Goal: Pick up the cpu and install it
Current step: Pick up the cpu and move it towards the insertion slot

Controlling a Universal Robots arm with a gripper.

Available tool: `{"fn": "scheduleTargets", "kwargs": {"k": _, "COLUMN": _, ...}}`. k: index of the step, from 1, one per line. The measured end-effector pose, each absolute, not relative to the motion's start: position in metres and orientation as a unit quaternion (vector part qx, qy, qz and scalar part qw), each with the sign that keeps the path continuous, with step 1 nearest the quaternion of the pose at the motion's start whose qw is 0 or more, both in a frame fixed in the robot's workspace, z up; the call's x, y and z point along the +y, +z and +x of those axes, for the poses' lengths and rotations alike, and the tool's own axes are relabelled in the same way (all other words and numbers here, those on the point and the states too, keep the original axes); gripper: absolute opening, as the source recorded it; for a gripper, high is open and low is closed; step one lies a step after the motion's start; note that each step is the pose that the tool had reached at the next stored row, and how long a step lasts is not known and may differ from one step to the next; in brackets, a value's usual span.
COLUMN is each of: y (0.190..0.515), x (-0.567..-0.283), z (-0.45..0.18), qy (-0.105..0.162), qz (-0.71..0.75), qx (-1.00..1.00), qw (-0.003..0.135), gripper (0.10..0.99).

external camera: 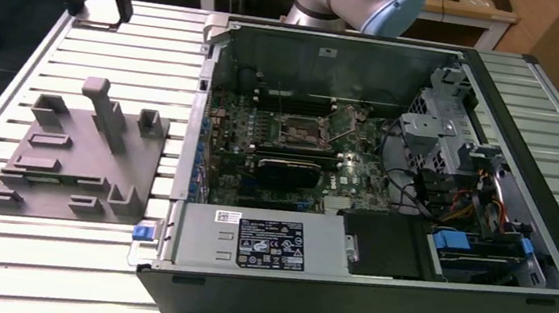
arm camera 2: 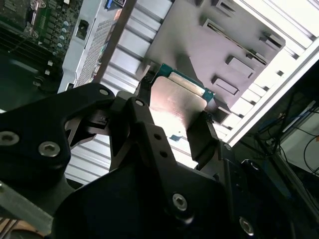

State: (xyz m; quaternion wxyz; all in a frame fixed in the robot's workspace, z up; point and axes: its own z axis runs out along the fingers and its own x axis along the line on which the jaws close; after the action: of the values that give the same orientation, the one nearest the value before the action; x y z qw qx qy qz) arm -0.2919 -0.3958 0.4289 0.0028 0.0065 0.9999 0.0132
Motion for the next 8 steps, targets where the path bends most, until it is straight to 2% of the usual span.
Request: {"fn": "scheduleTargets", "kwargs": {"k": 8, "y": 0.429, "x": -0.396, "z": -0.279, "qy": 0.013, "qz": 0.007, "qx": 1.000, "qw": 0.002, "gripper": 0.541}}
